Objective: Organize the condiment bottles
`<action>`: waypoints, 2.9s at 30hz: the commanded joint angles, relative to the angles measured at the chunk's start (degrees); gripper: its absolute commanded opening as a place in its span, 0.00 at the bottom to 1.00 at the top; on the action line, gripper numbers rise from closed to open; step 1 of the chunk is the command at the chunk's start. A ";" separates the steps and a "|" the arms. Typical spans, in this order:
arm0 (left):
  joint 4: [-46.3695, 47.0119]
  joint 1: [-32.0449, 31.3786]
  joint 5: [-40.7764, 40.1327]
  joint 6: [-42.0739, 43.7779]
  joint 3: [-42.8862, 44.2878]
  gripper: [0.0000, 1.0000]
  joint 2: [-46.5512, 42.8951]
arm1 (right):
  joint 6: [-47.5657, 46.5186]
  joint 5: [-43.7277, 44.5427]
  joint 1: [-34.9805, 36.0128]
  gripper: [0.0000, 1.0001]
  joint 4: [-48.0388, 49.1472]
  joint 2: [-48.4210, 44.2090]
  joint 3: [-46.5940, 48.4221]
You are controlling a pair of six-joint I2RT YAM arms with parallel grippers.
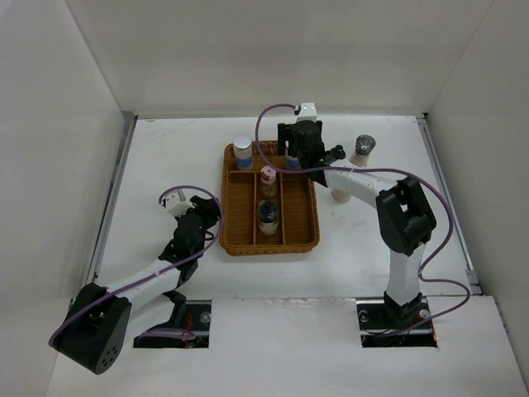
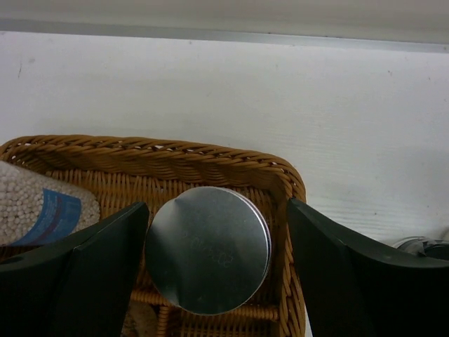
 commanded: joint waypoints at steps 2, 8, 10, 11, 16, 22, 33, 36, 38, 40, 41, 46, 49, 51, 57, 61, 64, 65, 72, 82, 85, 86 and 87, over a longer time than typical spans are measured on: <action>3.80 0.69 0.64 -0.73 -0.18 0.42 -0.30 | 0.24 -0.10 0.12 0.89 4.20 -5.54 -1.13; 3.80 0.95 0.64 -0.82 -0.36 0.44 -0.56 | 0.42 -1.33 0.12 0.92 4.20 -12.22 -4.29; 3.80 0.69 0.38 -0.91 -0.36 0.45 -0.82 | 0.68 -1.77 0.12 0.93 4.20 -15.11 -6.30; 3.80 0.69 0.20 -0.82 -0.44 0.45 -0.82 | 1.38 -2.04 -0.14 0.95 4.29 -16.87 -7.71; 3.80 0.78 0.46 -1.00 -0.44 0.46 -0.82 | 5.16 -4.85 -5.14 0.95 5.61 -24.08 -16.14; 3.80 0.60 0.38 -1.09 -0.27 0.46 -0.21 | 6.05 -3.72 -11.13 0.95 2.55 -25.77 -21.08; 3.89 1.22 1.07 -1.26 -0.44 0.46 -0.38 | 4.37 -4.15 -13.50 0.96 -1.42 -15.84 -16.16; 3.98 0.78 0.64 -0.91 -0.36 0.46 -0.39 | 4.55 -4.15 -13.94 0.93 -1.77 -14.08 -14.93; 3.98 1.30 1.16 -1.26 -0.53 0.46 -0.38 | 4.29 -4.15 -14.38 0.92 -1.86 -12.50 -13.88; 3.98 1.13 1.08 -1.35 -0.53 0.47 -0.74 | 4.02 -4.06 -14.82 0.91 -2.04 -10.92 -13.00; 3.98 1.04 0.81 -1.26 -0.53 0.47 -0.82 | 4.11 -4.15 -15.08 0.90 -2.04 -10.30 -12.65; 4.16 1.57 1.16 -1.35 -0.71 0.47 -1.00 | 4.37 -4.33 -15.61 0.84 -3.26 -7.49 -10.71; 4.16 1.83 1.07 -1.26 -0.71 0.47 -0.56 | 4.46 -4.41 -15.61 0.83 -4.32 -6.87 -9.92; 4.16 1.92 1.16 -1.44 -0.71 0.47 -0.47 | 4.55 -4.41 -15.61 0.78 -5.02 -6.69 -9.39; 4.07 1.92 1.51 -1.35 -0.53 0.47 -0.21 | 4.73 -4.24 -15.44 0.54 -4.50 -7.92 -8.69; 4.16 1.74 1.16 -1.17 -0.44 0.47 0.05 | 4.55 -3.54 -15.26 0.51 1.55 -12.13 -9.21; 4.16 1.75 1.43 -1.35 -0.53 0.47 -0.47 | 4.20 -2.92 -14.74 0.51 5.25 -16.43 -9.65; 4.24 1.57 1.17 -1.00 -0.53 0.47 -0.65 | 4.11 -2.74 -14.13 0.51 5.61 -17.84 -10.00; 4.24 1.66 0.99 -1.17 -0.62 0.47 -0.30 | 5.08 -1.43 -8.77 0.51 5.26 -25.84 -17.37; 4.24 2.01 1.25 -1.18 -0.88 0.47 -1.35 | 6.57 0.51 3.45 0.51 4.90 -30.25 -25.12; 4.24 2.27 1.60 -1.43 -0.71 0.47 -0.47 | 6.75 -0.45 4.77 0.51 5.87 -26.84 -24.07; 4.24 2.27 1.69 -1.52 -0.71 0.47 -0.56 | 6.75 -0.63 4.78 0.51 6.57 -25.78 -23.89; 4.24 2.01 1.78 -1.44 -0.71 0.47 -0.74 | 6.83 -0.72 4.78 0.51 7.19 -24.46 -23.63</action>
